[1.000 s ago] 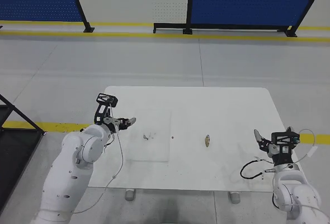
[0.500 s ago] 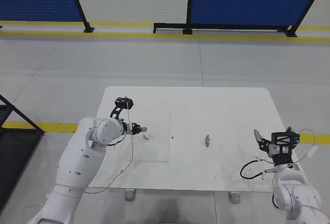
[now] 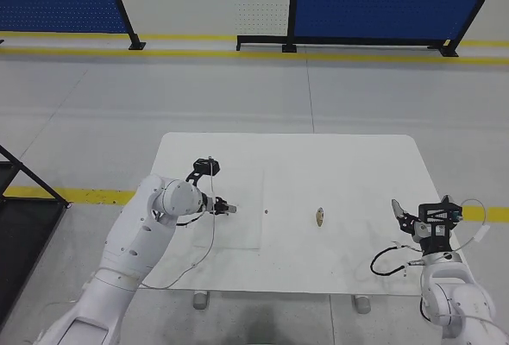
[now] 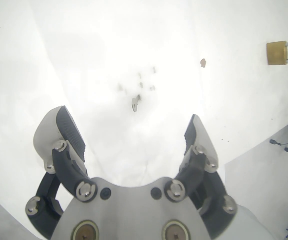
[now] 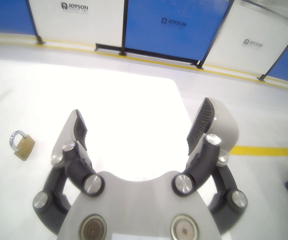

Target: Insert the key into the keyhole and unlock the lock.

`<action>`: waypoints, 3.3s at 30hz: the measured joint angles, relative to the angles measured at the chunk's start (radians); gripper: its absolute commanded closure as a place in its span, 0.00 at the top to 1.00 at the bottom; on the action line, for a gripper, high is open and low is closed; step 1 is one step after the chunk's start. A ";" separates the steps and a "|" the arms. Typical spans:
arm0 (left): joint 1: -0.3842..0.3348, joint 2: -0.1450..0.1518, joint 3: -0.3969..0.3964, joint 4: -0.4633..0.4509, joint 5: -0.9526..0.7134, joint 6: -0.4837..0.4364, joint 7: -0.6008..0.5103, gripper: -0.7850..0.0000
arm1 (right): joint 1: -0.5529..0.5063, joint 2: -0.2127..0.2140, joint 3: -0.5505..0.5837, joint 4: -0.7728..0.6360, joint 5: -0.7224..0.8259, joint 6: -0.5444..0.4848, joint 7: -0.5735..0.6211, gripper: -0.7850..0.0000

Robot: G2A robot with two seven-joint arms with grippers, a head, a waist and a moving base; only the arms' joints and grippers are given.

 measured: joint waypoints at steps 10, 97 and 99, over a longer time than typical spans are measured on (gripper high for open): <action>-0.062 -0.006 0.055 0.088 -0.026 -0.033 -0.030 0.52 | 0.000 0.000 0.000 0.000 0.000 0.000 0.000 1.00; 0.138 0.066 -0.221 -0.108 -0.563 -0.067 -0.077 0.00 | 0.000 0.000 0.000 0.000 0.000 0.000 0.000 1.00; 0.157 0.071 -0.262 -0.083 -0.645 -0.079 -0.093 0.00 | 0.000 0.000 0.000 0.000 0.000 0.000 0.000 1.00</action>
